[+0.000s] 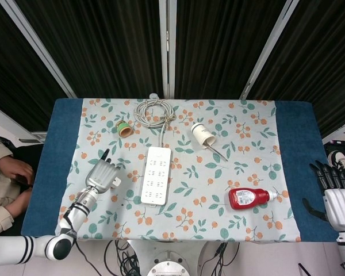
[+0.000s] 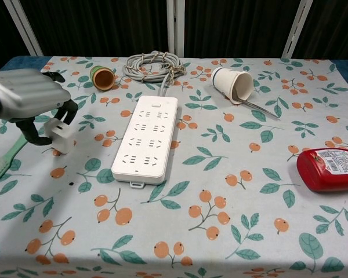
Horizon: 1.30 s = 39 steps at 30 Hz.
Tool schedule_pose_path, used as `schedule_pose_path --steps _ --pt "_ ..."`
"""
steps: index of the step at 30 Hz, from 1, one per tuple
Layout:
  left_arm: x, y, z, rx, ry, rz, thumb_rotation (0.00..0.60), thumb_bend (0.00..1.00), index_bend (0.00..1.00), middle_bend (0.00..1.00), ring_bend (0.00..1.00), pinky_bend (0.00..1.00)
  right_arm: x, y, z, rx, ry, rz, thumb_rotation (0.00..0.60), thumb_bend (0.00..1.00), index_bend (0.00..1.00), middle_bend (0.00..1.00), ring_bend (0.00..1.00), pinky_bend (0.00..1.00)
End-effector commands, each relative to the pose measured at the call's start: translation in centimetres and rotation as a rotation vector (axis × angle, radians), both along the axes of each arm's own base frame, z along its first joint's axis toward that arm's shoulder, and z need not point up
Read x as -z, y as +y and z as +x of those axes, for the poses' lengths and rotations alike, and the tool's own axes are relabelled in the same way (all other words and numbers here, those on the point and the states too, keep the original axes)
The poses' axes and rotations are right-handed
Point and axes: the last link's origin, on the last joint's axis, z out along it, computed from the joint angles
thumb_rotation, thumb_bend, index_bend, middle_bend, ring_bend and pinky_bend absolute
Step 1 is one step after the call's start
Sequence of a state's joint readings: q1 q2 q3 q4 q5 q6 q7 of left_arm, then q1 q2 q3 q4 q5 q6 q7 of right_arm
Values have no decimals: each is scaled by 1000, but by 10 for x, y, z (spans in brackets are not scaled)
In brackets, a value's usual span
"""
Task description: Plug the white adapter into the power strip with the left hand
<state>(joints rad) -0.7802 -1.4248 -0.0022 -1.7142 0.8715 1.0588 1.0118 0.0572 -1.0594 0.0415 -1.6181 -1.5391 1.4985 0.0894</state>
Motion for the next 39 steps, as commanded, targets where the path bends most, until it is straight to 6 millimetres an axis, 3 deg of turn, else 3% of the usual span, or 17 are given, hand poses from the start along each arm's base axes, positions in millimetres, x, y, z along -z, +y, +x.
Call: schedule_pose_path --steps 1,11,20,30,39 --pt "1 -1 2 6 -1 -3 600 214 423 442 271 0 0 0 0 0 -1 1 600 228 0 0 0 0" --pt "4 -4 4 8 -5 -19 600 209 406 424 271 0 0 -1 -1 0 -2 0 600 228 0 0 0 0" --pt "-1 -9 0 6 -32 -7 600 186 235 284 156 0 -1 -1 -1 -2 -3 1 600 228 0 0 0 0" --pt "-14 -14 -20 133 -155 -2 600 187 287 281 156 0 -6 -1 2 -20 11 -13 600 228 0 0 0 0" --pt "-9 -16 -37 266 -261 -34 600 240 365 299 155 0 -14 -1 7 -31 31 -36 600 228 0 0 0 0"
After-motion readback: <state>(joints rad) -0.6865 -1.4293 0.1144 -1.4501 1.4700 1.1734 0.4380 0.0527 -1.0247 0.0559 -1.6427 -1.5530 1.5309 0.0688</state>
